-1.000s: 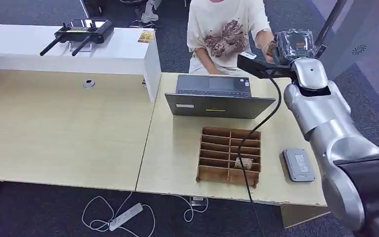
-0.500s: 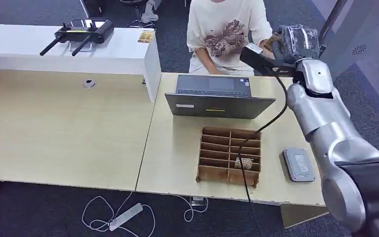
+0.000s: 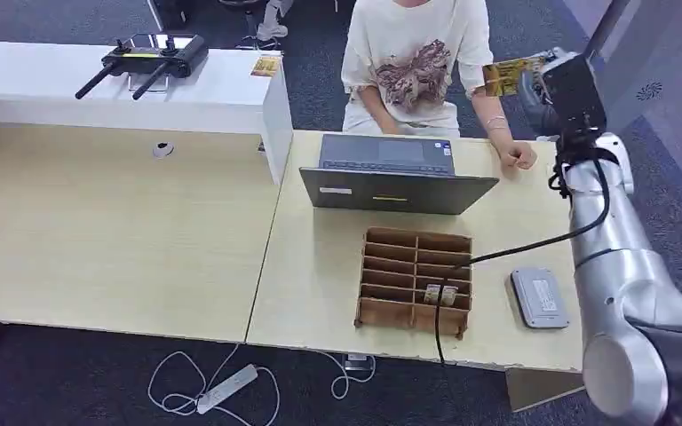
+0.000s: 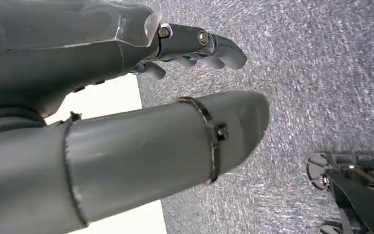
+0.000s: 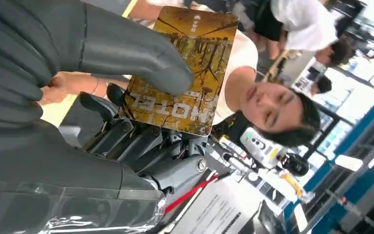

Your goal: Pass the card to the sensor for recognition and then transmit it.

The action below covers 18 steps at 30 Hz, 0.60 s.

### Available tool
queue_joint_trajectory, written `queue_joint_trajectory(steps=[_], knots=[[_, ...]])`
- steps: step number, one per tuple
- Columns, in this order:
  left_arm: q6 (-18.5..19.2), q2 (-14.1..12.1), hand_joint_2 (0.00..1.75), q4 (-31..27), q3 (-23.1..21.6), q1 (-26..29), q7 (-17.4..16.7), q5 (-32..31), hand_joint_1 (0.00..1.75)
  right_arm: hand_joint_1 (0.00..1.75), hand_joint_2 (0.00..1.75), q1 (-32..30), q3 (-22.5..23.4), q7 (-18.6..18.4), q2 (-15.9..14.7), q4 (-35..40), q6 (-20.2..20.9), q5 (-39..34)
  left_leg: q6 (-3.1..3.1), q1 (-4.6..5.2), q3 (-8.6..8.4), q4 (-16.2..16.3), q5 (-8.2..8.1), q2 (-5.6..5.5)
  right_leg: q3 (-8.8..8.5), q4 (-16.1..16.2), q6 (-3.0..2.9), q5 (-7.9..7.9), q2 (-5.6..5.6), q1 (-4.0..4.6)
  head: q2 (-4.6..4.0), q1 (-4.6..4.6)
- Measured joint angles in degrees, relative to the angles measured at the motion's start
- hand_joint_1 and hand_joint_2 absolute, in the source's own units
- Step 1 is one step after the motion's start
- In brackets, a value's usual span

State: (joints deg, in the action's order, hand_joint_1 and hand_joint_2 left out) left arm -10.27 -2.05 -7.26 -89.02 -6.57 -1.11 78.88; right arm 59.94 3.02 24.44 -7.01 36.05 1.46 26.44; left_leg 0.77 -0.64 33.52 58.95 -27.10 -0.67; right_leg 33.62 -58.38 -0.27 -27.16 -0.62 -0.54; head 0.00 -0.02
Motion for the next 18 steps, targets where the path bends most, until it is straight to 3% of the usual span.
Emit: queue_joint_trajectory(steps=[9,13,18], knots=[[-0.4,0.0,0.00,0.0,0.0,0.4,-0.3,0.6,0.00,1.75,1.75,-17.1,1.3,0.5,-7.1,18.3,6.0,-17.0,-0.06,-0.01,0.03,0.0,-0.06,-0.01,-0.01,0.1,0.04,-0.02,0.03,0.01,0.00,0.00],[-0.5,0.0,0.00,0.0,0.0,0.4,-0.7,0.4,0.00,1.75,1.75,-24.8,3.4,0.2,-9.0,25.5,7.4,-20.5,-0.09,-0.01,0.03,0.0,-0.08,0.02,0.01,0.1,0.04,-0.03,0.05,0.01,0.00,0.00],[-0.6,0.2,0.00,0.0,0.0,0.4,-0.9,0.8,0.00,1.75,1.75,-31.2,6.1,-1.7,-10.9,29.0,7.7,-20.3,-0.12,0.00,0.04,0.0,-0.10,0.04,0.00,0.1,0.06,-0.04,0.07,0.00,0.00,0.00]])
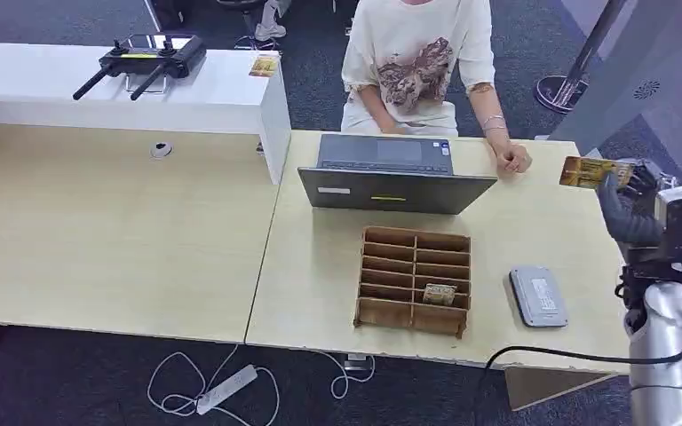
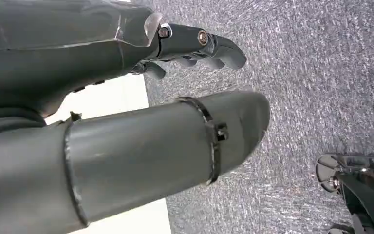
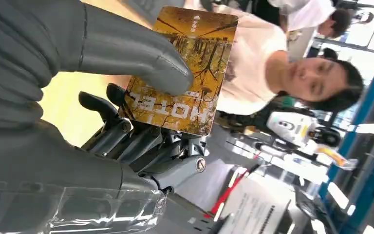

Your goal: Pass the card to the sensor for recognition and then transmit it.

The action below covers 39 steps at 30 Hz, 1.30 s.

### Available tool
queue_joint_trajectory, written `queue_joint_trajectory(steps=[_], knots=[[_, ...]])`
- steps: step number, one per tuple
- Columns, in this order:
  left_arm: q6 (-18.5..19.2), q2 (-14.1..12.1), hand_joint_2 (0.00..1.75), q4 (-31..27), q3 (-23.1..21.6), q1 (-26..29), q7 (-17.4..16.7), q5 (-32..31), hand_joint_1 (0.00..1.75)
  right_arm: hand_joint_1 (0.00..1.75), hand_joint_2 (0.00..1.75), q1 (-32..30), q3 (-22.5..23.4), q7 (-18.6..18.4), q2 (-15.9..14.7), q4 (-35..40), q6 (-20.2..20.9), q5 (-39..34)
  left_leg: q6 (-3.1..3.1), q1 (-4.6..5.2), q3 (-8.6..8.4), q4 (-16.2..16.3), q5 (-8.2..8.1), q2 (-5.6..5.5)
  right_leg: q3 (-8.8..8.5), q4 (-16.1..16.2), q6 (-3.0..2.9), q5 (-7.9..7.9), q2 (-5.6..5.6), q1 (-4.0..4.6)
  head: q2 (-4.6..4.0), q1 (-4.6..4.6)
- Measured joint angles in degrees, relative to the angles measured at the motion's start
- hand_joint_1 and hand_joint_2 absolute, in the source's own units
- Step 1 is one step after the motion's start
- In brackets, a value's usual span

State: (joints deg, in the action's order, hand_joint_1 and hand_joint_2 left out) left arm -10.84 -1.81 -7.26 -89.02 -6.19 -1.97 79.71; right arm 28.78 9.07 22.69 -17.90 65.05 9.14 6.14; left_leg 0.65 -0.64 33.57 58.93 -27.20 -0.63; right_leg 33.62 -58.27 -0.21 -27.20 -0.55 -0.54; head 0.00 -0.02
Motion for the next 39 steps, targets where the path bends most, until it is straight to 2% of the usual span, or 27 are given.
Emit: queue_joint_trajectory(steps=[6,15,25,39], knots=[[0.0,0.2,0.00,0.0,0.0,0.0,-0.5,0.3,0.00,1.75,1.75,-4.4,1.4,-4.4,-1.1,0.0,4.2,2.3,0.00,0.00,-0.01,0.0,0.00,0.02,0.00,0.0,0.00,0.00,0.04,0.00,0.00,0.02],[0.0,0.3,0.00,0.0,0.0,-0.1,-0.6,-0.5,0.00,1.75,1.75,-6.2,1.4,-6.5,-2.0,-3.1,11.4,2.9,0.00,0.00,0.00,0.0,0.00,0.01,0.00,0.0,0.00,0.00,0.03,0.00,0.00,0.02],[0.1,0.2,0.00,0.0,0.0,-0.1,-0.7,-1.3,0.00,1.75,1.75,-5.7,0.3,-7.1,-4.0,-8.3,12.7,4.5,0.00,0.01,0.01,0.0,0.00,0.01,-0.01,0.0,0.00,0.00,0.03,-0.01,0.00,0.02],[0.1,0.2,0.00,0.0,0.0,-0.2,-1.1,-2.1,0.00,1.75,1.75,-1.0,-1.9,-6.9,-6.5,-21.2,13.9,6.7,0.00,0.01,0.02,0.0,0.01,0.01,-0.01,0.0,0.00,0.00,0.02,-0.01,0.00,0.02]])
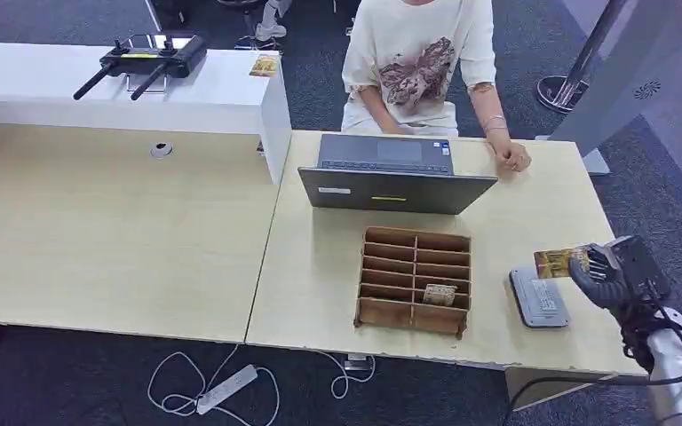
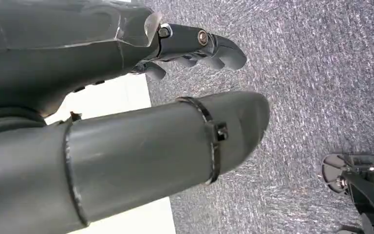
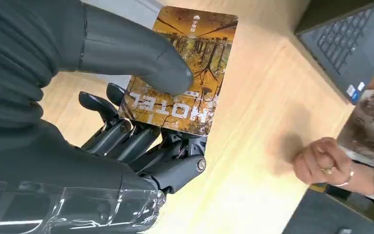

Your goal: Pass the card to the sensor for recognition and then transmit it.

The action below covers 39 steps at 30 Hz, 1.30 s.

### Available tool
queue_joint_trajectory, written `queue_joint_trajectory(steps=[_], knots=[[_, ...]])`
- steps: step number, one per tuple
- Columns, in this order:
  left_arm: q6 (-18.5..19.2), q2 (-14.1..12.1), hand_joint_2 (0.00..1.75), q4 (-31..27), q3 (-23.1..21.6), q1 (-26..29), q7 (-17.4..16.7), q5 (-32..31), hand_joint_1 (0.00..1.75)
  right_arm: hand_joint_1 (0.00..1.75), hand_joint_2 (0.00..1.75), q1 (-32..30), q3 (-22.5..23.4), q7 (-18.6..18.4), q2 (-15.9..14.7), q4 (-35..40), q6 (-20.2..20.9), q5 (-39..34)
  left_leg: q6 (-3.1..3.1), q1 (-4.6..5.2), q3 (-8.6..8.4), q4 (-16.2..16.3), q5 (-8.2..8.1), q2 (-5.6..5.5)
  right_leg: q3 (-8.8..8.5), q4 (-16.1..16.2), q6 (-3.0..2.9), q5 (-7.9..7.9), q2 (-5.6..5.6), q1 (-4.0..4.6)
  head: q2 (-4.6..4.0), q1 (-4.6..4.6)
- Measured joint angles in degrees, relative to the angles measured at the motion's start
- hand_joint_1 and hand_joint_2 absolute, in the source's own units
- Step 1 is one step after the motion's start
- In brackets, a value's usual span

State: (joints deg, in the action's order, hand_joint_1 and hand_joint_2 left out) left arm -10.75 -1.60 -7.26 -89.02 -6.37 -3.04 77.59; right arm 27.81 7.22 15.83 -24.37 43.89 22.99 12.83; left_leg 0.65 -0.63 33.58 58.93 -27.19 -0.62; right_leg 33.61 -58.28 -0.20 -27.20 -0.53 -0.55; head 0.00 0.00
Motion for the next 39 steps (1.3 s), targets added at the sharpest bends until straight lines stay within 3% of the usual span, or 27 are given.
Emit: queue_joint_trajectory(steps=[14,30,39], knots=[[0.0,-0.2,0.00,0.0,0.0,0.0,-0.1,-0.3,0.00,1.75,1.75,5.9,-5.4,-0.1,-0.3,-11.2,0.2,2.5,0.00,0.00,0.00,0.0,0.01,0.00,0.00,0.0,0.00,0.00,-0.01,0.00,0.00,-0.02],[0.2,-0.5,0.00,0.0,0.0,0.1,-0.1,-0.1,0.00,1.75,1.75,6.1,-6.7,0.4,-0.4,-13.1,-0.7,2.3,0.00,0.00,-0.01,0.0,0.00,0.00,0.01,0.0,0.00,0.00,0.00,0.00,0.00,-0.02],[0.0,-0.5,0.00,0.0,0.0,0.2,0.0,0.1,0.00,1.75,1.75,3.7,-6.5,0.2,-1.9,-11.4,-0.4,-0.8,-0.01,0.00,0.00,0.0,-0.01,0.00,0.01,0.0,0.01,-0.01,0.00,0.00,0.00,0.00]])
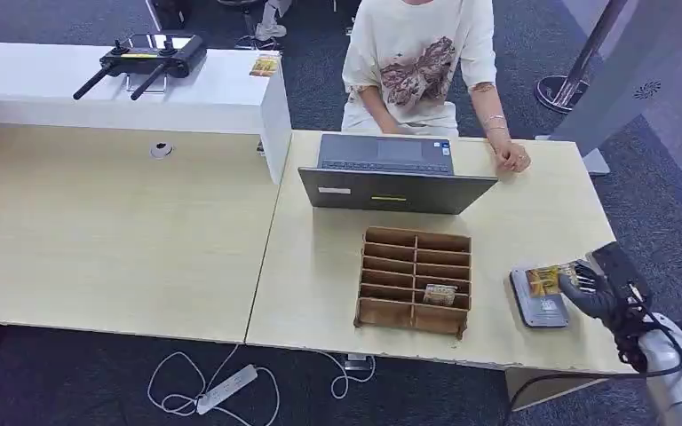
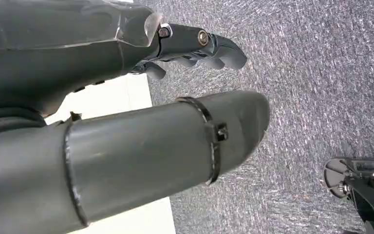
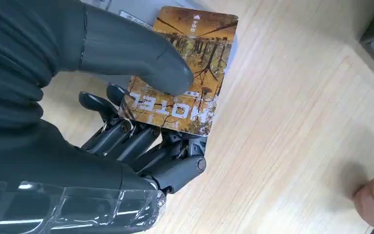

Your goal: Pass the card to the sensor for recognition and then transmit it.

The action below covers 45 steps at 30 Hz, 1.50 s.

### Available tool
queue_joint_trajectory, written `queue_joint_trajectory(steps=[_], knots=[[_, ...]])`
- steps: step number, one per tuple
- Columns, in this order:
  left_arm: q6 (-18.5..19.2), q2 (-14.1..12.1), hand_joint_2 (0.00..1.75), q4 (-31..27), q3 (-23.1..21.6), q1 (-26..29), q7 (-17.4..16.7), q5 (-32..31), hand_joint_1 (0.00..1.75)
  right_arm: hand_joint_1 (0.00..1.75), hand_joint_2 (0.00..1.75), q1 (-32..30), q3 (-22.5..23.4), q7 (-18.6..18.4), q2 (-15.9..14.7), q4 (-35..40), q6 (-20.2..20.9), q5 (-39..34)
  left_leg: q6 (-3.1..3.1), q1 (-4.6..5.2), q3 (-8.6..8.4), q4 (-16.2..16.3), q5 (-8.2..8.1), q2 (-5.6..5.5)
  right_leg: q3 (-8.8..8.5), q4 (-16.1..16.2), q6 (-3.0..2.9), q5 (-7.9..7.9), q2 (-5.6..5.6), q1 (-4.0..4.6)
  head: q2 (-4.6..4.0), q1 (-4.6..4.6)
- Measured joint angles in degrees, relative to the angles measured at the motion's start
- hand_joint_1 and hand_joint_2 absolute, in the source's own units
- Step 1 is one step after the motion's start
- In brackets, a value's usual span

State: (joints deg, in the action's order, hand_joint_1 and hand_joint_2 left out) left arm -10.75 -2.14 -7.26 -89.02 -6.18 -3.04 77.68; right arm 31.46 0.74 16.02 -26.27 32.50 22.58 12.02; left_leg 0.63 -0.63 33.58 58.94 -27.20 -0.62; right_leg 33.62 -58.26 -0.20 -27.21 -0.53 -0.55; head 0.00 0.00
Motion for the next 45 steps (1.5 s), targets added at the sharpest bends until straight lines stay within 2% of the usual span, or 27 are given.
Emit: queue_joint_trajectory(steps=[17,27,36,40,45], knots=[[-0.3,0.0,0.00,0.0,0.0,0.0,-0.1,0.2,0.00,1.75,1.75,-2.3,0.2,-0.9,-1.4,1.9,1.2,-0.5,-0.01,0.00,-0.01,0.0,-0.01,0.02,0.00,0.0,0.00,0.00,0.02,0.00,0.00,0.00],[-0.3,0.0,0.00,0.0,0.0,0.0,-0.1,-0.1,0.00,1.75,1.75,-2.3,-1.4,-3.9,-1.7,1.9,-2.9,3.8,-0.01,0.00,-0.01,0.0,0.00,0.02,-0.01,0.0,0.00,0.00,0.00,0.00,0.00,-0.02],[-0.2,0.0,0.00,0.0,0.0,0.0,-0.1,-0.3,0.00,1.75,1.75,-2.5,-1.4,-4.1,-1.7,1.8,-3.5,3.8,-0.01,0.00,-0.02,0.0,0.00,0.02,-0.01,0.0,0.00,0.00,0.00,0.00,0.00,0.00],[0.0,0.0,0.00,0.0,0.0,0.0,-0.2,-0.9,0.00,1.75,1.75,-4.3,-1.4,-5.4,-1.7,2.1,-6.3,5.4,-0.02,0.00,-0.02,0.0,-0.01,0.02,-0.02,0.0,0.00,0.00,0.02,0.00,0.00,-0.02],[0.0,0.0,0.00,0.0,0.0,0.0,-0.5,-0.9,0.00,1.75,1.75,-4.4,-1.4,-5.7,-1.2,2.3,-6.1,6.8,-0.02,0.00,-0.04,0.0,-0.01,0.02,-0.05,0.0,0.01,0.00,0.01,0.00,0.00,0.00]])
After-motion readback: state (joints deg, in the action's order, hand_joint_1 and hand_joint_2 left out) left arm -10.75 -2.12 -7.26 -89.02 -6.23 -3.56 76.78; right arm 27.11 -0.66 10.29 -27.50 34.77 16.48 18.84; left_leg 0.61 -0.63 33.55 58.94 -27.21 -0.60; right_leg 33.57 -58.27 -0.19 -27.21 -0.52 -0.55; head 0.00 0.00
